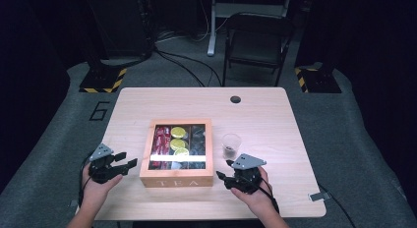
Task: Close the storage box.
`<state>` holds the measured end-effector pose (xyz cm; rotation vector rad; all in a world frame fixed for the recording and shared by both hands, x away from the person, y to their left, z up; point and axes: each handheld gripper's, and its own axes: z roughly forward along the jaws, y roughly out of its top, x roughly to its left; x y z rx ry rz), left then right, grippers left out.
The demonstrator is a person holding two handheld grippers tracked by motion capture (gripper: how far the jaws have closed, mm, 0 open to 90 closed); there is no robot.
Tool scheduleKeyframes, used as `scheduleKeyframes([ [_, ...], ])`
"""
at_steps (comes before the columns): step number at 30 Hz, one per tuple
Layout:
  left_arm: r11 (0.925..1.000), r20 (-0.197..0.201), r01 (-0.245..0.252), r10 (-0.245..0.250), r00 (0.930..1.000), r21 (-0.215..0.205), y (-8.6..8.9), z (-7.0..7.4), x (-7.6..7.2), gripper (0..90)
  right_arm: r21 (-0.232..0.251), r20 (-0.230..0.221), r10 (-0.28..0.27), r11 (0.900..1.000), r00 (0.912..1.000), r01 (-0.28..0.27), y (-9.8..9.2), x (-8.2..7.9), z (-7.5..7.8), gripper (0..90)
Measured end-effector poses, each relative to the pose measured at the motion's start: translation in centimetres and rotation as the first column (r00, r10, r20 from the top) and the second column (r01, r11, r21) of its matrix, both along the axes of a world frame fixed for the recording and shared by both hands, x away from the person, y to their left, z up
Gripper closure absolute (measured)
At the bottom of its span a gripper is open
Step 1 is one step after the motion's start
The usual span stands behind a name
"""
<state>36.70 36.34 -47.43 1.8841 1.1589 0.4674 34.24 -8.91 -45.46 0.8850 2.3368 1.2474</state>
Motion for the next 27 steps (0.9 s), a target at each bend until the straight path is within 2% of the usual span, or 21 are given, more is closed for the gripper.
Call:
scheduleKeyframes([
  [2,1.0,0.007,-0.006,0.006,1.0,0.005,-0.1,-0.1,0.1,40.6,0.0,0.005,-0.001,1.0,1.0,0.001,0.0,0.1,-0.1,44.9],
  [5,0.9996,-0.003,-0.006,0.006,1.0,0.027,0.0,-0.3,0.3,40.6,-0.006,-0.019,-0.003,1.0,0.9998,0.003,0.1,0.1,-0.3,44.5],
  [10,0.9994,-0.009,-0.025,0.025,0.9996,0.024,0.1,-0.6,0.5,40.6,-0.025,-0.036,0.017,1.0,0.9992,-0.018,0.4,0.2,-0.6,44.3],
  [17,0.9991,-0.05,-0.014,0.016,0.9986,0.041,0.1,-1.0,1.0,40.6,-0.051,-0.07,0.023,0.998,0.9973,-0.026,0.7,0.1,-1.2,43.8],
  [18,0.999,-0.045,-0.015,0.017,0.9989,0.043,0.1,-1.0,1.0,40.6,-0.059,-0.069,0.032,0.998,0.9971,-0.036,0.6,0.1,-1.2,43.8],
  [21,0.9991,-0.046,-0.013,0.015,0.9988,0.039,0.1,-0.9,0.9,40.6,-0.056,-0.073,0.032,0.998,0.9968,-0.036,0.6,0.2,-1.3,43.8],
  [22,0.9992,-0.049,-0.009,0.011,0.9987,0.038,0.2,-1.0,0.9,40.6,-0.053,-0.09,0.031,0.998,0.9955,-0.036,0.6,0.3,-1.4,43.8],
  [27,0.9995,-0.044,-0.02,0.021,0.9988,0.024,0.2,-1.3,1.1,40.6,-0.021,-0.07,0.061,0.998,0.9957,-0.063,1.2,-0.3,-1.0,43.8],
])
